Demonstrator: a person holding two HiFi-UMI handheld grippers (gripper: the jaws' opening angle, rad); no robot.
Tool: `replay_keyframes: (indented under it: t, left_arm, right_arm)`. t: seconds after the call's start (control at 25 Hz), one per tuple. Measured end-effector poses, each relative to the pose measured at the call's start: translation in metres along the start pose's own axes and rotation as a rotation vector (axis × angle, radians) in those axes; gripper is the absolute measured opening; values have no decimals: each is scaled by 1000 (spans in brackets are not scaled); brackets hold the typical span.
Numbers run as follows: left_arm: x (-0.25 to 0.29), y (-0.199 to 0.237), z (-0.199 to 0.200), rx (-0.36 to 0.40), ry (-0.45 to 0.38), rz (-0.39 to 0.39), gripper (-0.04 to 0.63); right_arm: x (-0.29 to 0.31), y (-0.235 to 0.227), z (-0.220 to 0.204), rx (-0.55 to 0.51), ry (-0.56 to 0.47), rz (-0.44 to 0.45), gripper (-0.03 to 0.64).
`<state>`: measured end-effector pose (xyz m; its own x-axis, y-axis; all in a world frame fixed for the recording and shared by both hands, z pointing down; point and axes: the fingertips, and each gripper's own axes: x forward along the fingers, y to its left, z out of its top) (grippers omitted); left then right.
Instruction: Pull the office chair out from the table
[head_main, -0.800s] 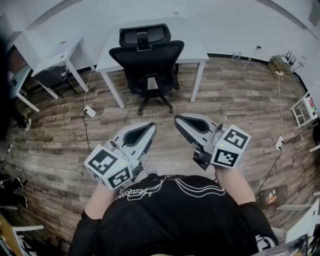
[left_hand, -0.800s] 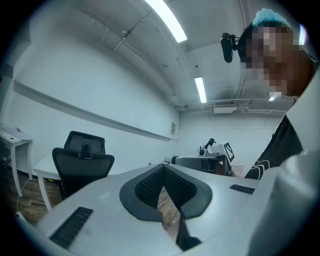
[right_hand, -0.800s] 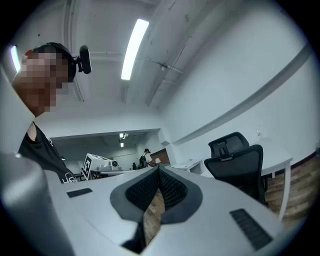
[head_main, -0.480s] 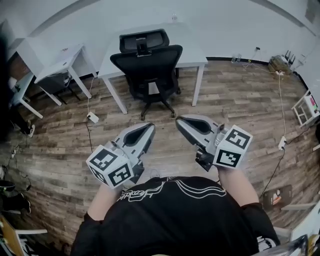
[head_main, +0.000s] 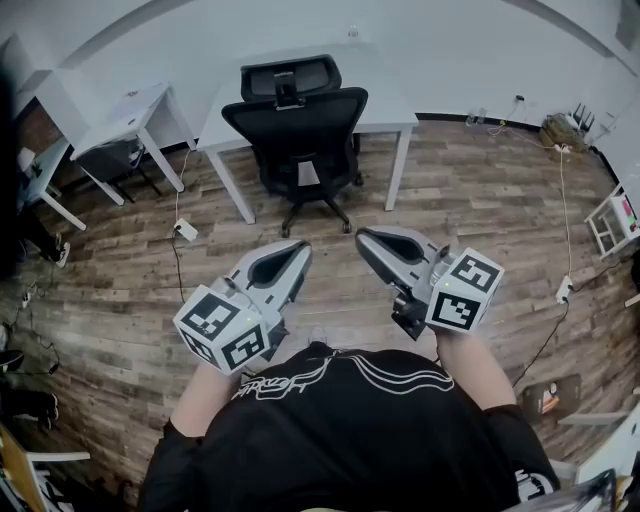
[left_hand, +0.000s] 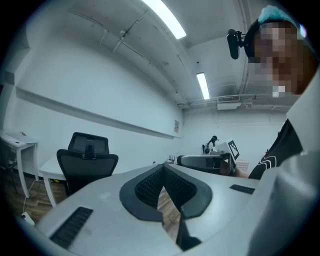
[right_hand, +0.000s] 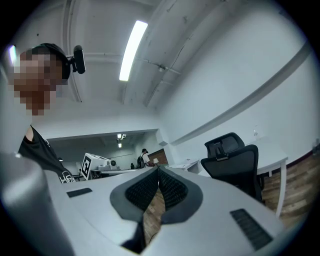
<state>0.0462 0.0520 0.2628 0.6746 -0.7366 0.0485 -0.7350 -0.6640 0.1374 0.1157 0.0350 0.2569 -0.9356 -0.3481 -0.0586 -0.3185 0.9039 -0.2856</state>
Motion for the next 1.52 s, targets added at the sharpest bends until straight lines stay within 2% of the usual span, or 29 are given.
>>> replay_keyframes:
  t: [0.28,0.52,0.72,1.04,1.36,1.52]
  left_arm:
    - [20,29,-16,-64,16,3,6]
    - [54,64,-23,-66,26,-29,6]
    - [83,106,-28,-73,40,-46,6]
    - [133,215,-13,-87,72,-33,6]
    - [175,328,-7,-69,131,-17,6]
    - [190,374,-3,-29,141,-5,6]
  right_arm:
    - [6,-30,-22,2,28,-30,37]
    - [10,-79,-20,-3,17,-117,37]
    - [36,-123,-15,0,16,-153,37]
    - [117,-212,7,25,34,-168,37]
    - [194,-298,28,61,62,-198,37]
    - [220,-333,38,25,84,-216,37]
